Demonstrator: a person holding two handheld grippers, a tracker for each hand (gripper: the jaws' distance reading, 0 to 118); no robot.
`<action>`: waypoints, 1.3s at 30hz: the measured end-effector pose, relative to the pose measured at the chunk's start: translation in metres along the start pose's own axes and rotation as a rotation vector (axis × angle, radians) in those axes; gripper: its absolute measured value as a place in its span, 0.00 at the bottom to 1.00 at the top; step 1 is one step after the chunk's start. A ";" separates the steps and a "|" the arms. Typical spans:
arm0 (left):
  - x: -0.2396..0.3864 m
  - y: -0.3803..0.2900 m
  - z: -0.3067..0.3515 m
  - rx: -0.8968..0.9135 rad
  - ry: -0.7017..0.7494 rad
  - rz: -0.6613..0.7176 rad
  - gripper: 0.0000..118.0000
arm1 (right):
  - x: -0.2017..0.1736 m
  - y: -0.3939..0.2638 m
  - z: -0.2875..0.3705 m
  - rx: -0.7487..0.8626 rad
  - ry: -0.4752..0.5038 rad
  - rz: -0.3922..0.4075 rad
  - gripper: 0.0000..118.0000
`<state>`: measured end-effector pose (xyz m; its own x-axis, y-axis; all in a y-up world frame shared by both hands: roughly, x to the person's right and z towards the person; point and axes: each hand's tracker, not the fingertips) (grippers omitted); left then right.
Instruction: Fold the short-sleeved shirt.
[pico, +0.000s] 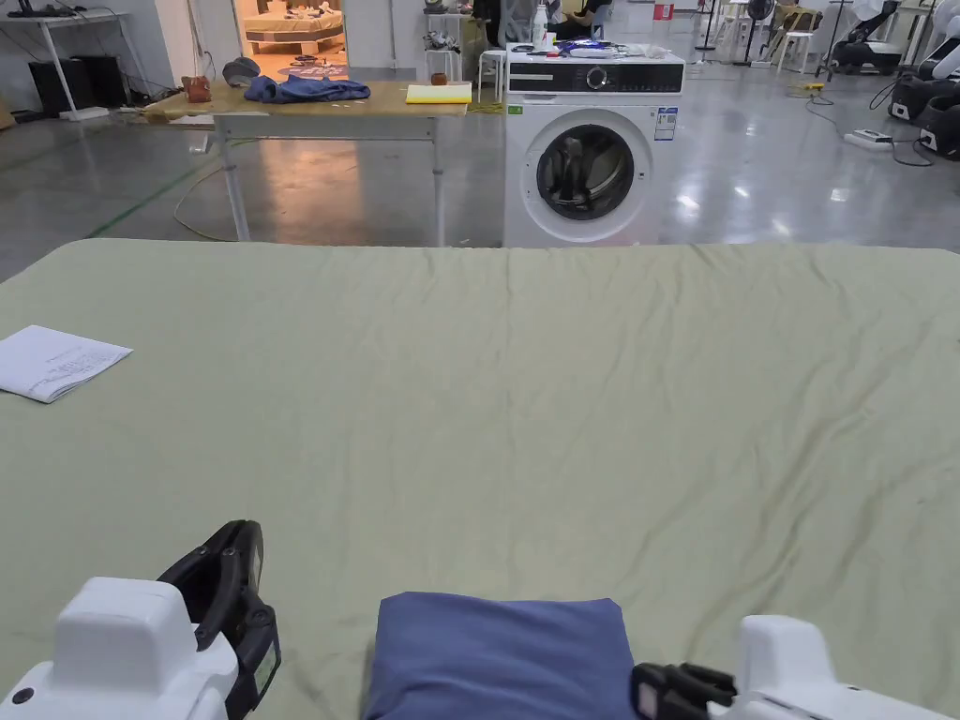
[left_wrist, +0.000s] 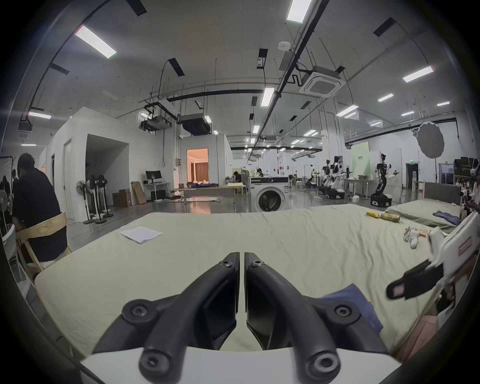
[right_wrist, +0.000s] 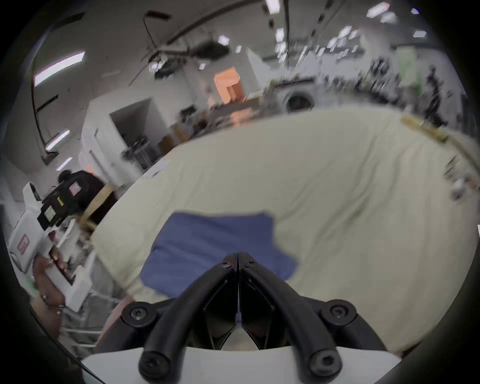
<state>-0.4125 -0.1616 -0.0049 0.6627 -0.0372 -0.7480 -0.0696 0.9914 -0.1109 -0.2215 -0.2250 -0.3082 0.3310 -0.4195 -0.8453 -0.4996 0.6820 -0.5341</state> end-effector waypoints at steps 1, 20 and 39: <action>-0.003 -0.003 0.000 -0.022 0.001 0.012 0.01 | 0.004 -0.002 -0.012 -0.015 0.032 -0.043 0.00; -0.059 -0.141 -0.174 -0.896 -0.923 1.010 0.76 | 0.042 -0.021 -0.045 -0.111 -0.015 -0.168 0.00; -0.144 -0.086 -0.154 -0.925 -0.724 0.779 0.11 | 0.008 -0.006 -0.007 -0.036 -0.021 -0.128 0.00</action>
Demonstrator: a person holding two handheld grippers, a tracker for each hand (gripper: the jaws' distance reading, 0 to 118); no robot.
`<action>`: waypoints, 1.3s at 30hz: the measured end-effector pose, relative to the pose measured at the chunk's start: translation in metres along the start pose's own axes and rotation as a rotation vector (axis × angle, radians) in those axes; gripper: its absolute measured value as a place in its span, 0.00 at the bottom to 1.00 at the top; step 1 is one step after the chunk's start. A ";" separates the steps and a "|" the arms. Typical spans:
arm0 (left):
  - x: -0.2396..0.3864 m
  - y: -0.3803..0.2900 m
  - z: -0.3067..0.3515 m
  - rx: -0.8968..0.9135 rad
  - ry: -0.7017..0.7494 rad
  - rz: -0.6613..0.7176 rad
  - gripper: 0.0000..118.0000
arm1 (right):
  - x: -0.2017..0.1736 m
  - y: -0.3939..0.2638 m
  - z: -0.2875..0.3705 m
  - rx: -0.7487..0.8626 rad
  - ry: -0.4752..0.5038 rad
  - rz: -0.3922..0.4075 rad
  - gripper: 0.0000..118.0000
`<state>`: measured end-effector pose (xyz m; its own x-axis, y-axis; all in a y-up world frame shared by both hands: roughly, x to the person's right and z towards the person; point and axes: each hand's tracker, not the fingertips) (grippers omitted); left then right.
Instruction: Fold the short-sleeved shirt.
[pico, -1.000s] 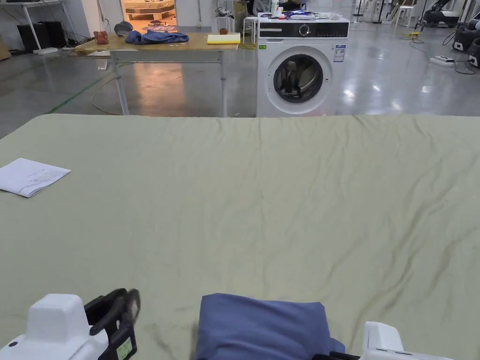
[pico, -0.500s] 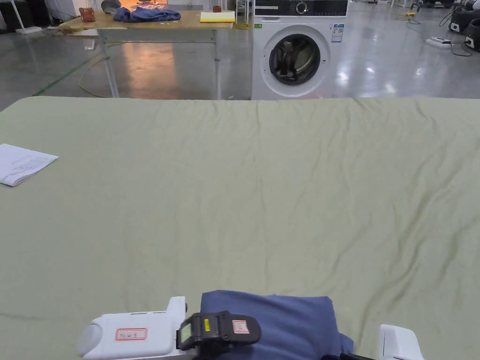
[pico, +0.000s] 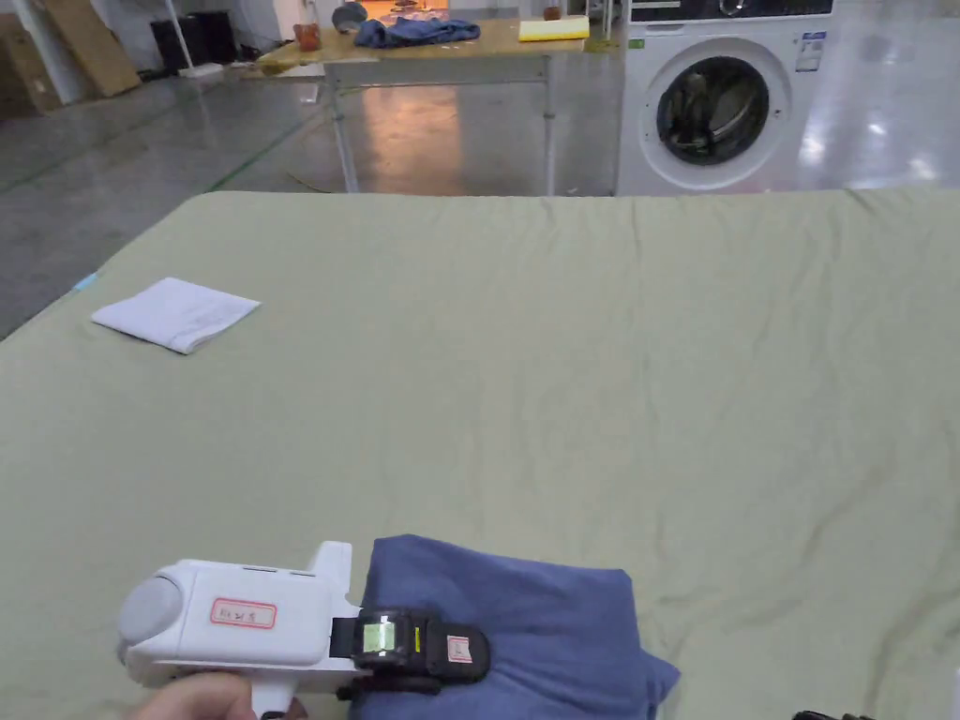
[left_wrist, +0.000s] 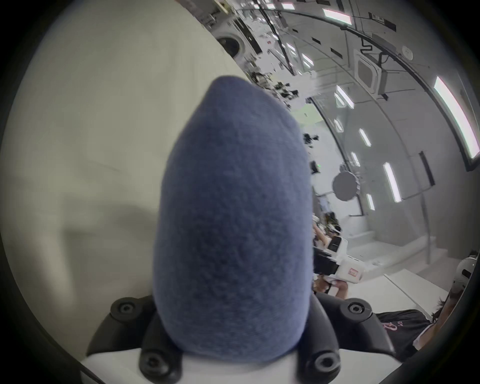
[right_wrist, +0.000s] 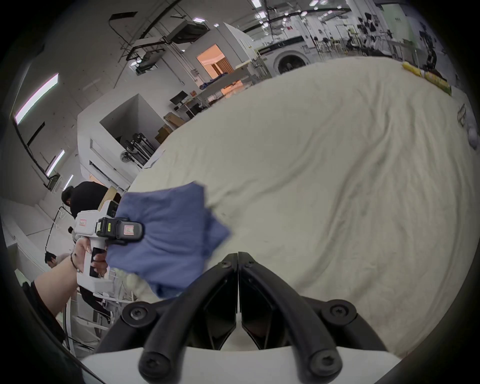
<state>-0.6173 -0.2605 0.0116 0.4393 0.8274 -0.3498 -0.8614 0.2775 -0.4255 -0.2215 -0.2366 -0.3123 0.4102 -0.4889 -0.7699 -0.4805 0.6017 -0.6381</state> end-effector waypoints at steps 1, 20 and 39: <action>-0.006 0.008 0.030 0.029 0.064 -0.007 0.11 | -0.003 0.001 0.005 0.011 0.007 0.006 0.00; -0.056 0.112 0.227 0.059 1.393 -0.217 0.68 | -0.021 0.020 0.022 0.023 -0.153 0.088 0.00; 0.162 -0.050 -0.032 0.492 0.414 -0.599 0.00 | -0.038 0.038 0.047 0.185 -0.100 0.132 0.00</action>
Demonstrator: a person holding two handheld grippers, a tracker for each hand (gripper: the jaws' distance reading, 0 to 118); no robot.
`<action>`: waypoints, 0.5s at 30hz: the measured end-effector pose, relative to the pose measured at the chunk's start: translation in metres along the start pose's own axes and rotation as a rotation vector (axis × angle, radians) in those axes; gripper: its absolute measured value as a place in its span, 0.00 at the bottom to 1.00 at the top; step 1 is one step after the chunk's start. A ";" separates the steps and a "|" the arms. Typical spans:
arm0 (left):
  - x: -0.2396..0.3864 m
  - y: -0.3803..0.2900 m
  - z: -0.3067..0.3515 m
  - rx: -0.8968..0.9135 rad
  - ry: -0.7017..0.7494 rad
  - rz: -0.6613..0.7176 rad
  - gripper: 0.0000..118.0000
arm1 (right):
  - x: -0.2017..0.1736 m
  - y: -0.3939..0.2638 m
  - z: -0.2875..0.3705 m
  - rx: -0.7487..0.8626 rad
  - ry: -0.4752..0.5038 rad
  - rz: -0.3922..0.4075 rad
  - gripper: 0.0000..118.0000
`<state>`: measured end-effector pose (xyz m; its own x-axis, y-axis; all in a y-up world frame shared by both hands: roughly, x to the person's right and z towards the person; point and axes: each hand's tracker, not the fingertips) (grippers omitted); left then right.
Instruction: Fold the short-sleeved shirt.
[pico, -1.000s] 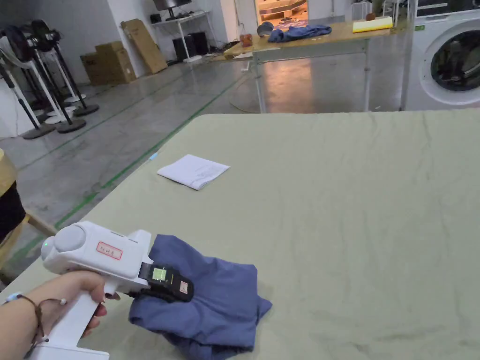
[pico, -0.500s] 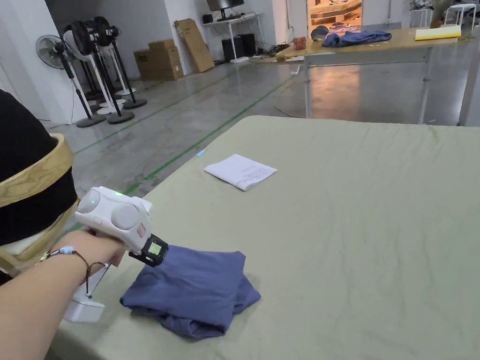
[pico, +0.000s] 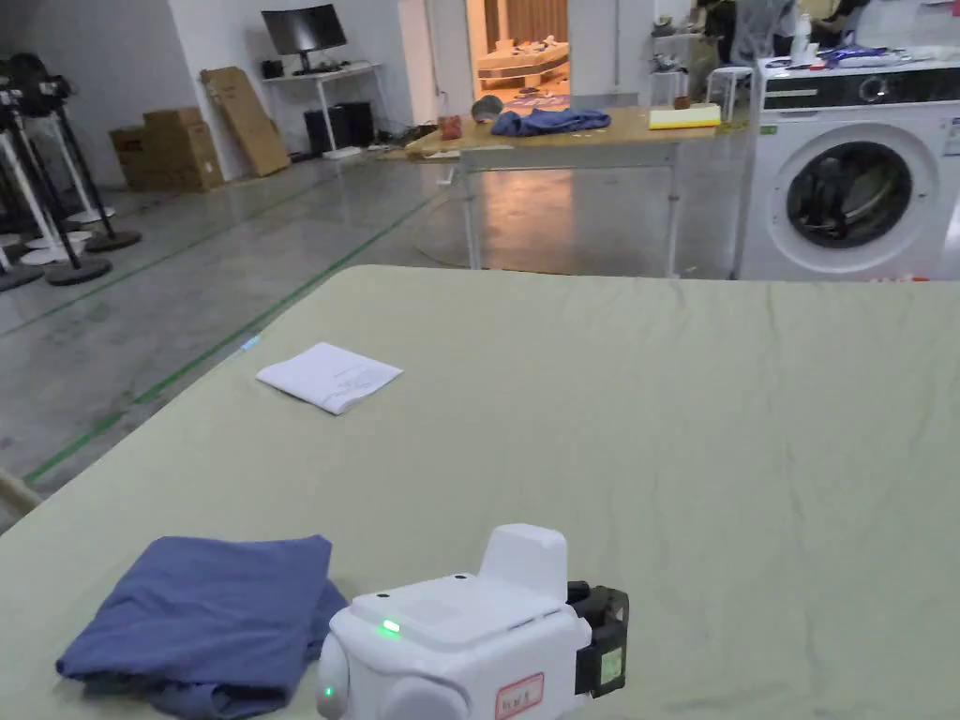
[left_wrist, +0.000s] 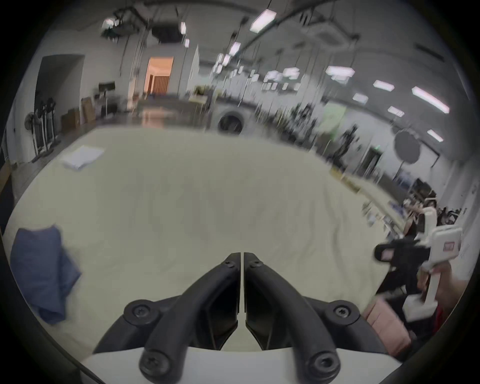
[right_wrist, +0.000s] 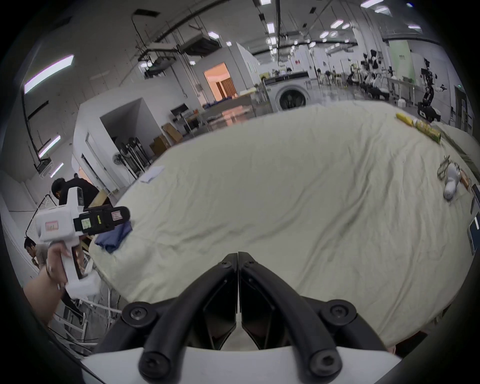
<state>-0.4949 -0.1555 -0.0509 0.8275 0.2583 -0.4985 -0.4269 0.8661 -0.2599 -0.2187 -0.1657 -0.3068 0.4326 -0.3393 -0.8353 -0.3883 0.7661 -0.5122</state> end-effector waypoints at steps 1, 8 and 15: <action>0.020 0.001 0.003 0.083 0.014 -0.033 0.00 | -0.004 0.004 0.008 0.044 -0.003 0.015 0.00; 0.116 0.016 0.036 0.468 0.122 -0.162 0.00 | -0.030 0.028 0.068 0.557 -0.177 0.196 0.00; 0.120 0.031 0.075 0.681 0.367 -0.180 0.00 | -0.032 0.036 0.099 0.767 -0.285 0.227 0.00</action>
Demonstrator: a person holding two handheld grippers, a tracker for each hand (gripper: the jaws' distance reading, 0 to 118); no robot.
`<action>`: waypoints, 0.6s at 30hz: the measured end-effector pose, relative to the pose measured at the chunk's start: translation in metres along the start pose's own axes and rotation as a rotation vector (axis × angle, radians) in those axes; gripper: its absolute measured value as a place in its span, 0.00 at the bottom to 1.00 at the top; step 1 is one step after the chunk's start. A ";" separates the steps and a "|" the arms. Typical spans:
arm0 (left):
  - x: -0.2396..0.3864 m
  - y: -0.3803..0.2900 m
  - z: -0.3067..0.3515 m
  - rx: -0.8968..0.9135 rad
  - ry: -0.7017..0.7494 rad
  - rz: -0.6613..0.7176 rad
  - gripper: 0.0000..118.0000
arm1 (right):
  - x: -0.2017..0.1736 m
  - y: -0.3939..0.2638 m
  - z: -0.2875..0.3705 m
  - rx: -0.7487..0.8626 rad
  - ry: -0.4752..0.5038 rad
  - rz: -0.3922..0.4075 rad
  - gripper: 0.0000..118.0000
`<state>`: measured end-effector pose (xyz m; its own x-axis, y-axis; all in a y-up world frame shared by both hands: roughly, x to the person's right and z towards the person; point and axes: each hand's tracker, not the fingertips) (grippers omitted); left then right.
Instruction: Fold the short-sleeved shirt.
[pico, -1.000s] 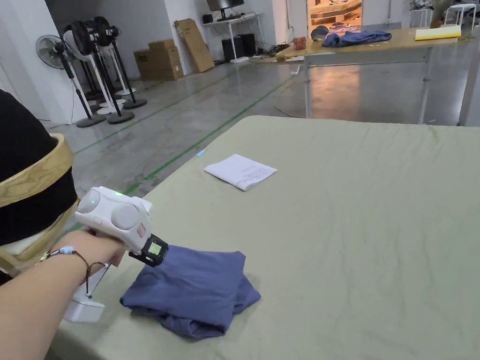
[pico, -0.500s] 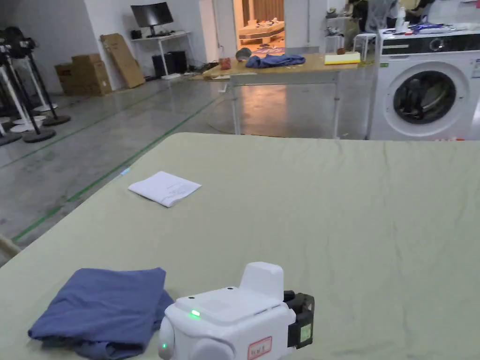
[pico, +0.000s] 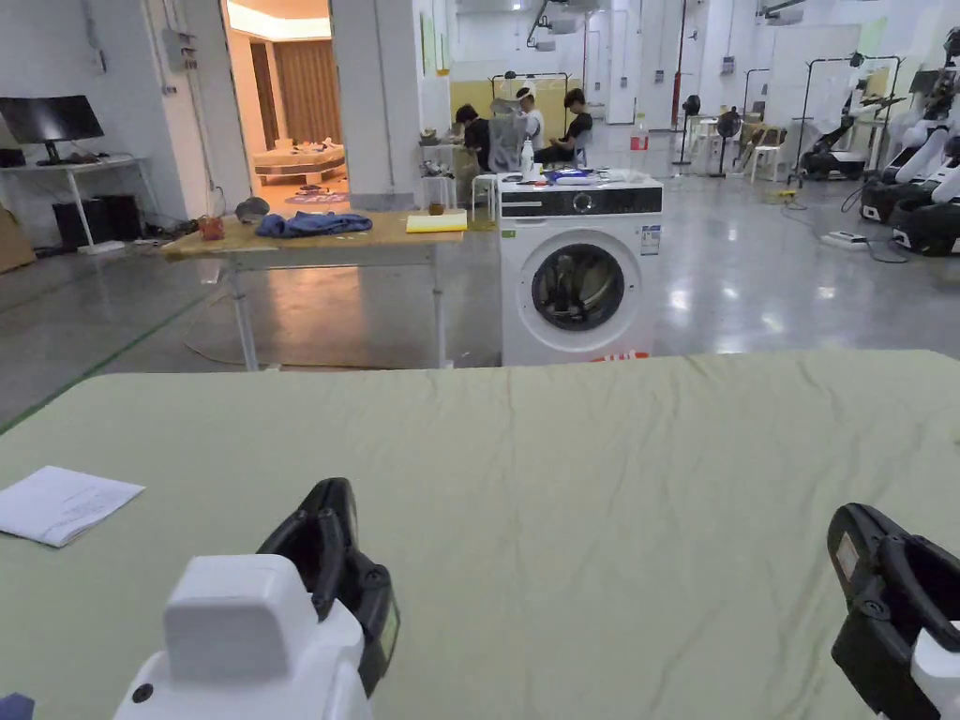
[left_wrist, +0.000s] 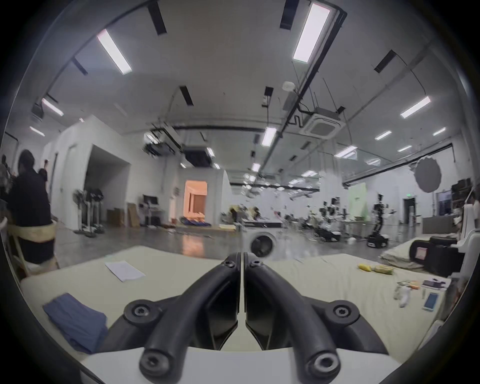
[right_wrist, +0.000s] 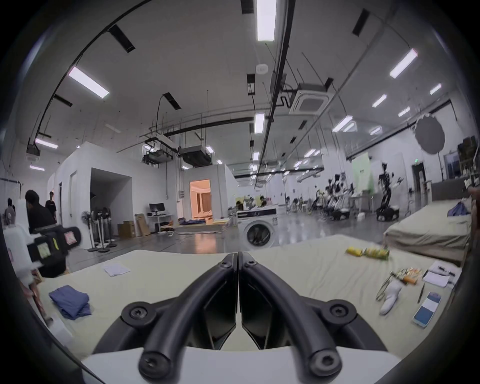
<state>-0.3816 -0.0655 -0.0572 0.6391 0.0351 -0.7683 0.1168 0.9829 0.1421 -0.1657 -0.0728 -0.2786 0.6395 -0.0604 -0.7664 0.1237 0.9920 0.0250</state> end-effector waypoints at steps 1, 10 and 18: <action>-0.001 0.002 0.003 0.005 0.017 -0.031 0.00 | 0.001 0.000 0.000 0.001 -0.001 0.009 0.00; -0.006 -0.003 0.006 -0.042 0.069 -0.053 0.01 | 0.009 -0.002 -0.006 0.004 -0.070 0.024 0.00; -0.009 -0.008 0.006 -0.059 0.067 -0.013 0.91 | 0.011 -0.003 0.005 0.033 -0.061 0.046 0.98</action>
<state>-0.3833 -0.0751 -0.0478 0.5850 0.0324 -0.8104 0.0788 0.9922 0.0965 -0.1553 -0.0771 -0.2838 0.6900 -0.0223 -0.7235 0.1175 0.9897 0.0816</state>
